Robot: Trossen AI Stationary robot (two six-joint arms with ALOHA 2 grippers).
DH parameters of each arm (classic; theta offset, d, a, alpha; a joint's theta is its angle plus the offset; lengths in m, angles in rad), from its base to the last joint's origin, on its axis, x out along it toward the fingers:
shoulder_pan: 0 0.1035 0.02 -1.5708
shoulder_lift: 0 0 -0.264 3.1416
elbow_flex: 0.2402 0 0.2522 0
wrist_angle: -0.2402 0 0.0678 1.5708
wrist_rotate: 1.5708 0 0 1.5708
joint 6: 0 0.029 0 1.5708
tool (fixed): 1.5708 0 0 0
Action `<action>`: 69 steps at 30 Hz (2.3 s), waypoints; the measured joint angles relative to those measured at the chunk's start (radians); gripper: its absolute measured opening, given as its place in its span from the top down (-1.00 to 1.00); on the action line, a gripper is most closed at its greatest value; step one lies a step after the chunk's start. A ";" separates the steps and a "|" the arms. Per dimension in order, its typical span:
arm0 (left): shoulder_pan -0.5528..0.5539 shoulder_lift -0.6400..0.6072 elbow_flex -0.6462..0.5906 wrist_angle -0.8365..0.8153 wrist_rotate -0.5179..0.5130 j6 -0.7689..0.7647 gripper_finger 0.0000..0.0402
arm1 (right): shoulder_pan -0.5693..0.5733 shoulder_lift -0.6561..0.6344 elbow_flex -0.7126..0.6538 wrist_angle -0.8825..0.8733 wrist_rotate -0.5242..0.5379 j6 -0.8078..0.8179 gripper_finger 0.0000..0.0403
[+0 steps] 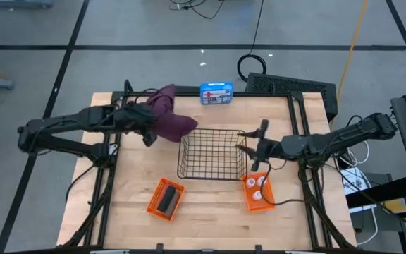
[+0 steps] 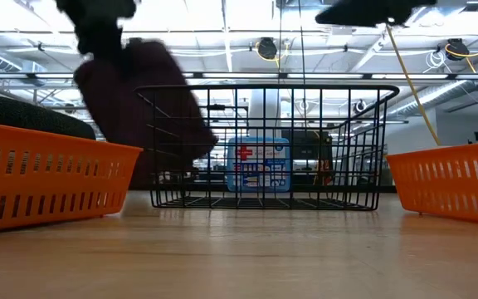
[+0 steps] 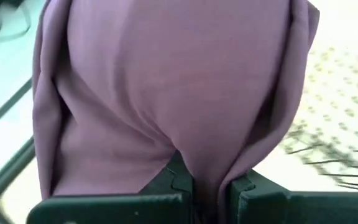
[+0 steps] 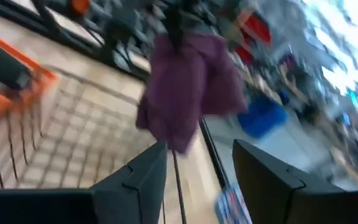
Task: Pick & Place Medicine items
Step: Put the violet patient gown into the black wire basket
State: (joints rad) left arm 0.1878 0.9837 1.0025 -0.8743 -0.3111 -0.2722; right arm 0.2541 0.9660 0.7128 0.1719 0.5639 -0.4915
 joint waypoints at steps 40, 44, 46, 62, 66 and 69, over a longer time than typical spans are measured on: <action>-0.459 0.399 0.548 -0.076 0.002 0.050 0.88 | -0.188 0.579 0.338 0.590 0.006 -0.412 -0.72; -0.464 0.405 0.548 -0.087 0.169 0.073 0.88 | -0.184 0.579 0.411 0.328 -0.034 -0.429 -0.70; -0.464 0.409 0.548 -0.110 0.230 0.076 0.88 | -0.174 0.579 0.448 0.183 -0.068 -0.401 -0.70; -0.426 0.401 0.553 -0.187 0.432 0.136 0.88 | -0.119 0.462 0.510 -0.054 -0.480 -0.128 -0.69; -0.415 0.401 0.585 -0.189 0.479 0.149 0.88 | -0.150 0.428 0.510 -0.074 -0.611 -0.037 -0.69; -0.415 0.401 0.609 -0.185 0.457 0.158 0.88 | -0.175 0.427 0.510 -0.087 -0.689 0.037 -0.69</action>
State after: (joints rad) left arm -0.2268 1.3846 1.6112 -1.0595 0.1459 -0.1146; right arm 0.0790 1.3930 1.2228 0.0853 -0.1250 -0.4550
